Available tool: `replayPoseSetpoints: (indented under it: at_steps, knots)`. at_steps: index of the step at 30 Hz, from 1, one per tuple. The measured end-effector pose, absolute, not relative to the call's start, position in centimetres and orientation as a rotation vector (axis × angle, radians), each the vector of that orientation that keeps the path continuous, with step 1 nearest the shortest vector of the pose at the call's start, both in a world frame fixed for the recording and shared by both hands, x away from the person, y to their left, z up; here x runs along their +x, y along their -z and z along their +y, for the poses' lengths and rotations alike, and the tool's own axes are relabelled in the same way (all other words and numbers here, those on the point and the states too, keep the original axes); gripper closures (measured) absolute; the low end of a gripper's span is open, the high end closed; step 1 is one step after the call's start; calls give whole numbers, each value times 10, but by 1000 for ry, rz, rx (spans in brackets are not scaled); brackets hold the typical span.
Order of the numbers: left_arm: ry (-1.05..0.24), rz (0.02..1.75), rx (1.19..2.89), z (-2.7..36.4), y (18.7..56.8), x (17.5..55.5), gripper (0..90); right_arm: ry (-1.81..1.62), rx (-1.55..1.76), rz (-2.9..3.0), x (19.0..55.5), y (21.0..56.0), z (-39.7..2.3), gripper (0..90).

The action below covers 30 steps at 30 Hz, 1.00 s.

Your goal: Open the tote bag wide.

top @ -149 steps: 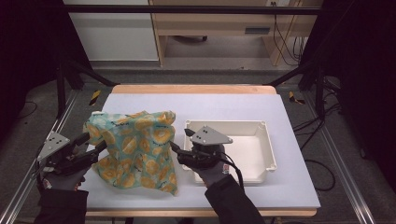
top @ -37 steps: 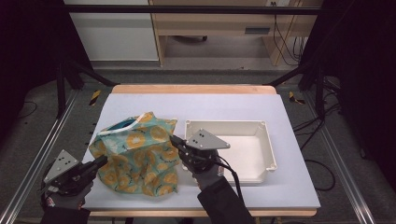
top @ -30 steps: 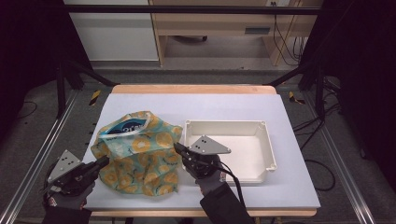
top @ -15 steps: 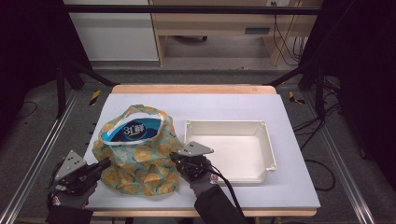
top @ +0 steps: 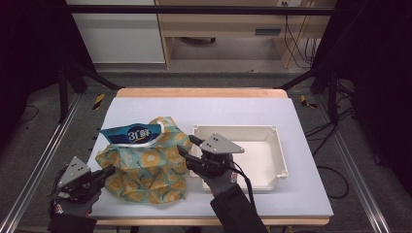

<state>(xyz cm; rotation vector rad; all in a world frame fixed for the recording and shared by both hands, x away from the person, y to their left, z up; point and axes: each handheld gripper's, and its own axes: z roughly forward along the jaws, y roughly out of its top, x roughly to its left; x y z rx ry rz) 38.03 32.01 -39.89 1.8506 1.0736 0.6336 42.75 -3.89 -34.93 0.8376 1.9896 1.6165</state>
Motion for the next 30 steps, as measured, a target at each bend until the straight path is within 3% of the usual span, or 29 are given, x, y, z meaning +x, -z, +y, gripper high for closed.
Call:
replayPoseSetpoints:
  at_steps: [6, 10, 12, 14, 21, 30]
  knots:
    - [-631, 1067, 1852, 319, 398, 380, 900, -1592, 820, 2016, 441, 339, -24, 471]
    - [-631, 1066, 1848, 320, 398, 380, 900, -1545, 819, 2056, 443, 343, -18, 753]
    - [-629, 1063, 1846, 319, 398, 379, 900, -1541, 832, 2039, 441, 346, -21, 850]
    - [-624, 1059, 1845, 318, 398, 379, 900, -1545, 860, 2015, 439, 351, -27, 889]
    - [-614, 1055, 1896, 310, 403, 382, 900, -1471, 996, 2061, 444, 378, -41, 893]
    - [-587, 1123, 1941, 321, 419, 383, 900, -1437, 983, 2154, 433, 396, -24, 844]
